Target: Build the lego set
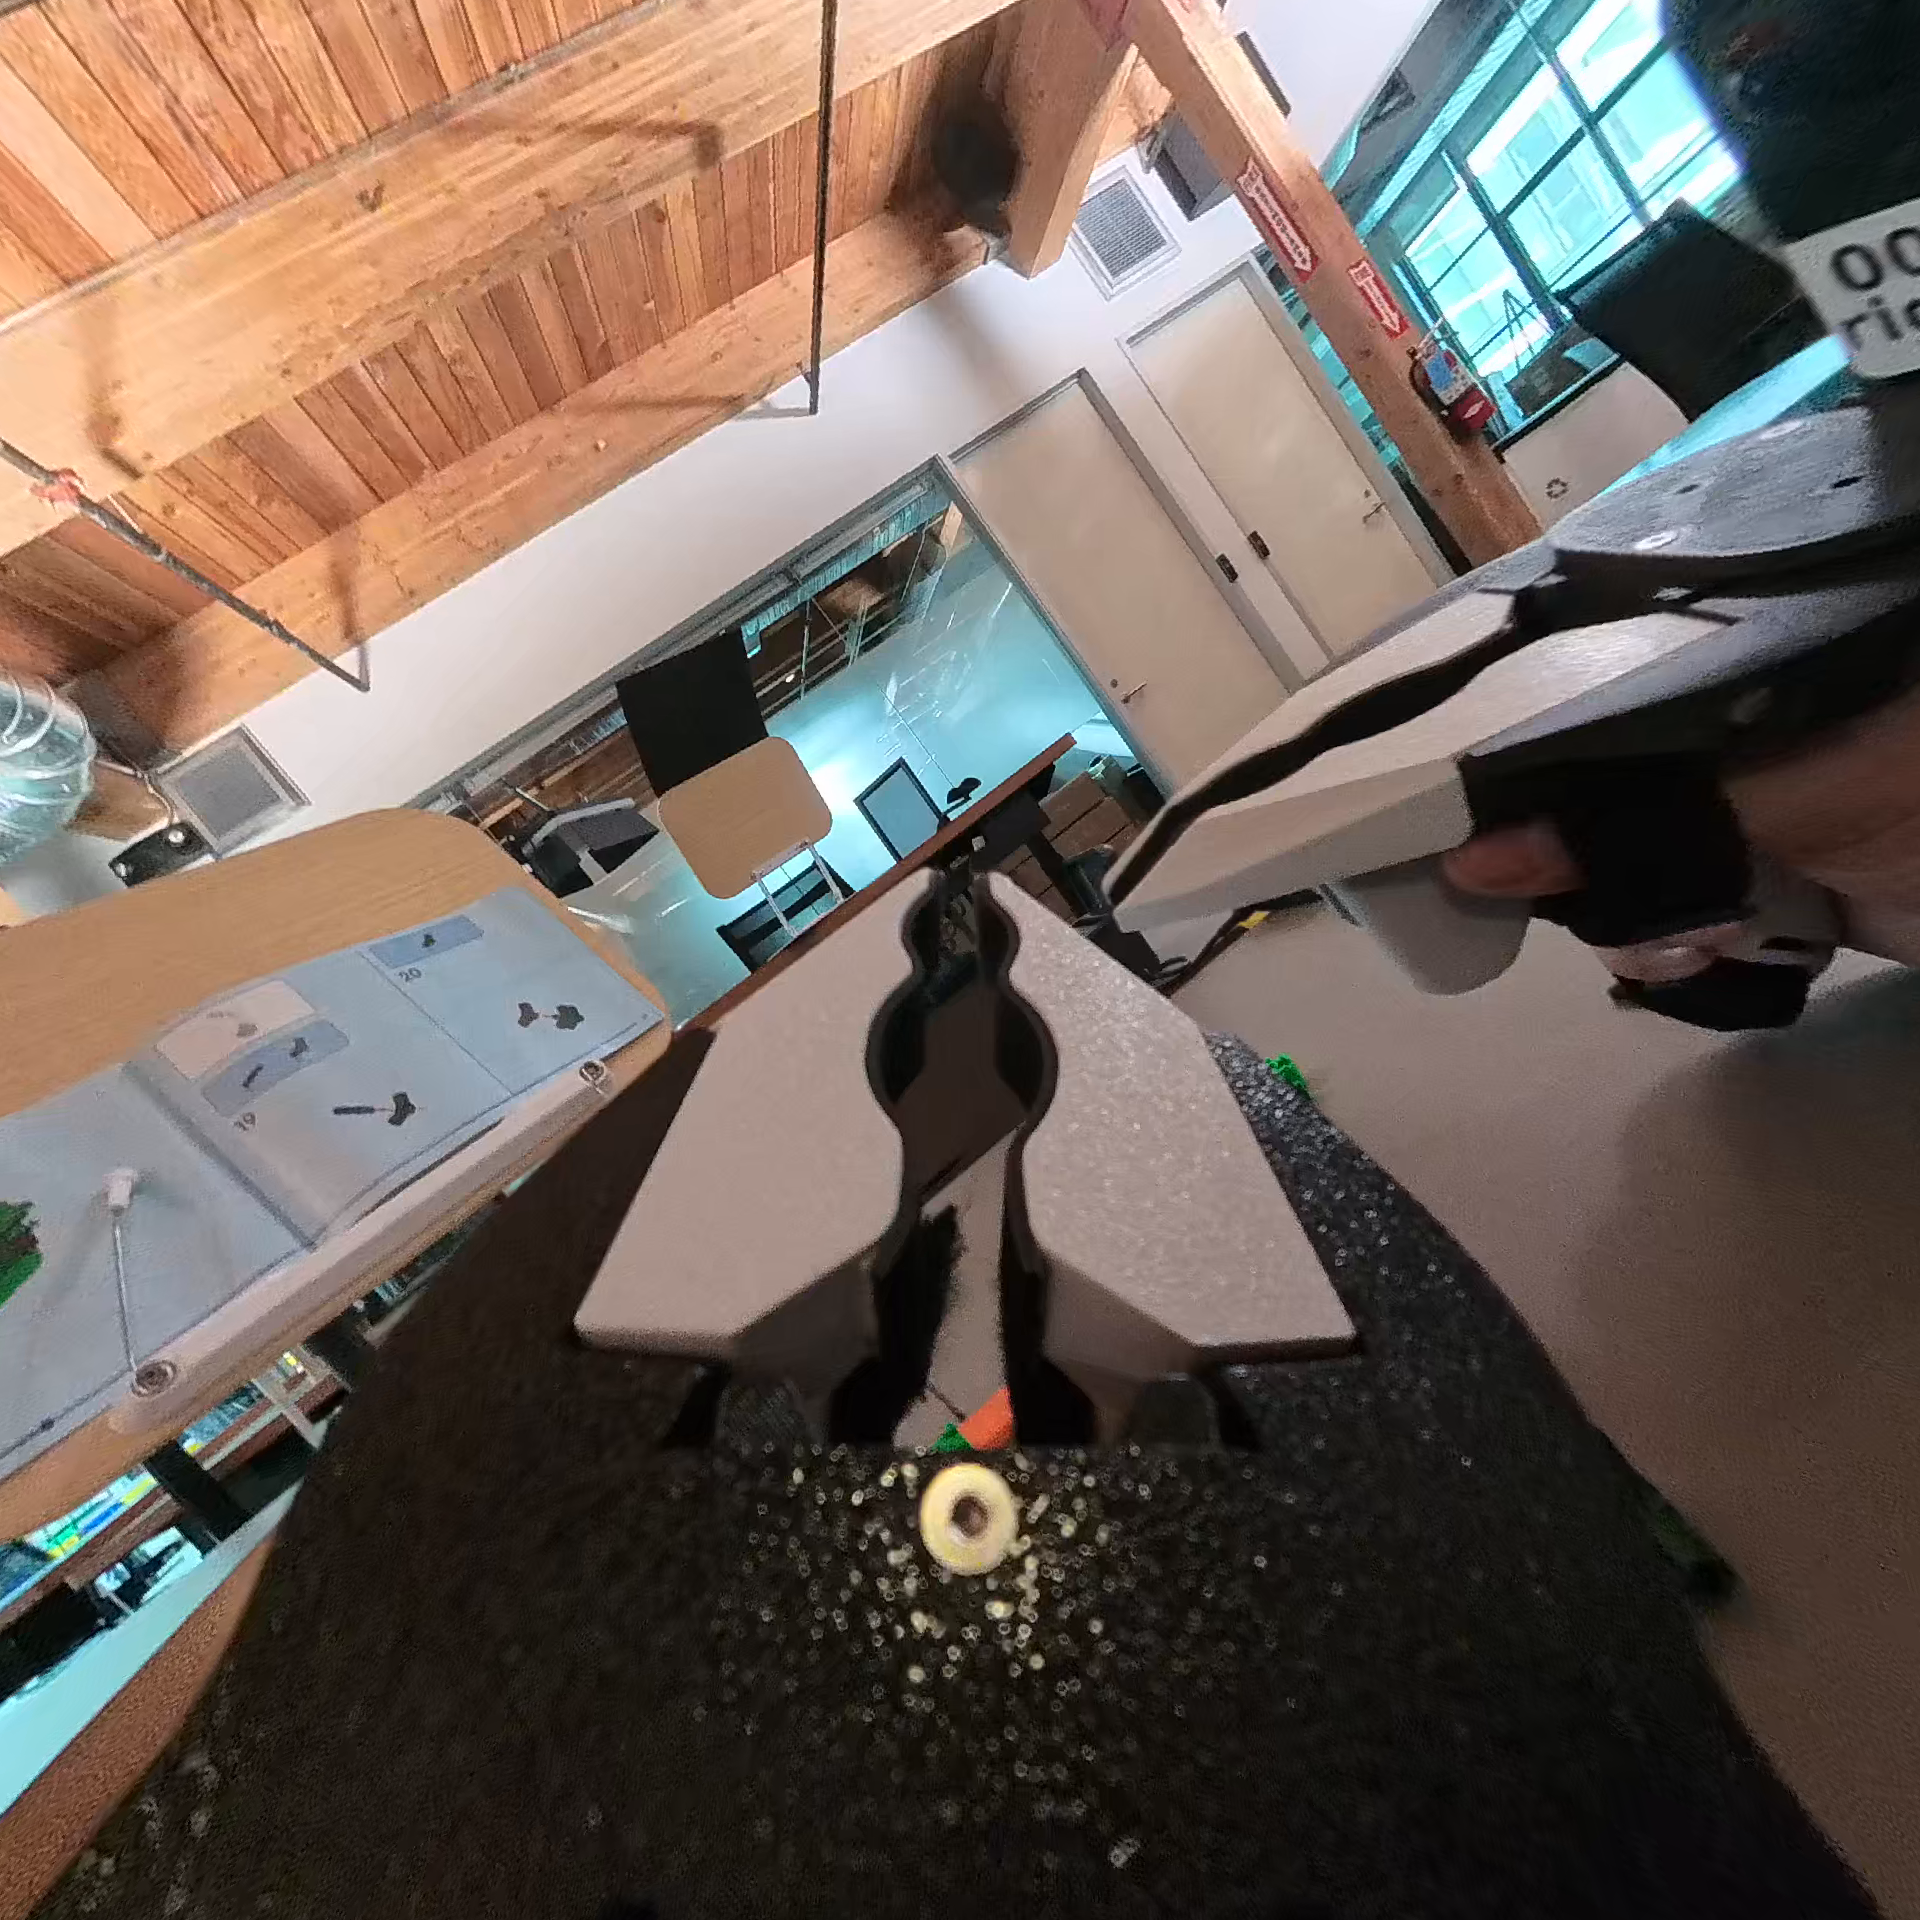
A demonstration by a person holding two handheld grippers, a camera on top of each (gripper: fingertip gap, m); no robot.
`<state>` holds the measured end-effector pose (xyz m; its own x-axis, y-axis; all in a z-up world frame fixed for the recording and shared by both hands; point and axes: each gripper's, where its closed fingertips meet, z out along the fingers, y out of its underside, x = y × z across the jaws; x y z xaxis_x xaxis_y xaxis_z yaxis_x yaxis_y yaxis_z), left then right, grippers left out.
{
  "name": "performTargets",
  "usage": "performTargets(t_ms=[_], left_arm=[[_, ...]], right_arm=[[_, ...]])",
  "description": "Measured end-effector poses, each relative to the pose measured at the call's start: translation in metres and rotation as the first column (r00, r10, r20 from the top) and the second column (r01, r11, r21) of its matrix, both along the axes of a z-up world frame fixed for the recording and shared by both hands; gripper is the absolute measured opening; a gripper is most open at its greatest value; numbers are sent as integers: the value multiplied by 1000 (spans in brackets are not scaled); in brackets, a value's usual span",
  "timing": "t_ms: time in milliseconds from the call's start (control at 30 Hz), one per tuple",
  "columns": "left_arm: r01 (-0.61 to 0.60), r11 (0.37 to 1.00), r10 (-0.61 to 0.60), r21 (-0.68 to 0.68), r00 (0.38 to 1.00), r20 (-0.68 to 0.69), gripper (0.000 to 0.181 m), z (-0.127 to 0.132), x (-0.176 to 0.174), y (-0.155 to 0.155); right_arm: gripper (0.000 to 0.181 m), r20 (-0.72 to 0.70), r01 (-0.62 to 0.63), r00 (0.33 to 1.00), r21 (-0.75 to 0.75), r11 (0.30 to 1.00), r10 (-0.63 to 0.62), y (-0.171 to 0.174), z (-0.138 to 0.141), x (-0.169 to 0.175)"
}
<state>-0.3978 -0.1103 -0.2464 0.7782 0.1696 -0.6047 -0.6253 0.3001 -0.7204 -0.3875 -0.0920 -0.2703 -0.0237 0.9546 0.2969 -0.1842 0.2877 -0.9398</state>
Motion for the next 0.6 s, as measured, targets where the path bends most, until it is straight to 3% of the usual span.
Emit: performTargets(t_ms=[167,300,400,500,600], left_arm=[[-72,996,71,53,997,31,1,13,-27,-10],[-288,950,279,122,956,87,0,31,-108,-44],[-413,908,397,71,902,168,0,14,-173,-66],[-462,884,415,73,848,330,0,10,-218,-90],[-477,875,406,83,816,411,0,8,-246,-97]], right_arm=[[8,13,23,1000,12,1000,-24,2,-2,1],[7,23,65,998,42,997,-66,6,-4,1],[0,102,33,994,92,995,-42,-5,-14,-5],[1,133,58,988,184,981,-83,-13,-7,-18],[4,147,51,986,166,985,-76,-23,24,-58]])
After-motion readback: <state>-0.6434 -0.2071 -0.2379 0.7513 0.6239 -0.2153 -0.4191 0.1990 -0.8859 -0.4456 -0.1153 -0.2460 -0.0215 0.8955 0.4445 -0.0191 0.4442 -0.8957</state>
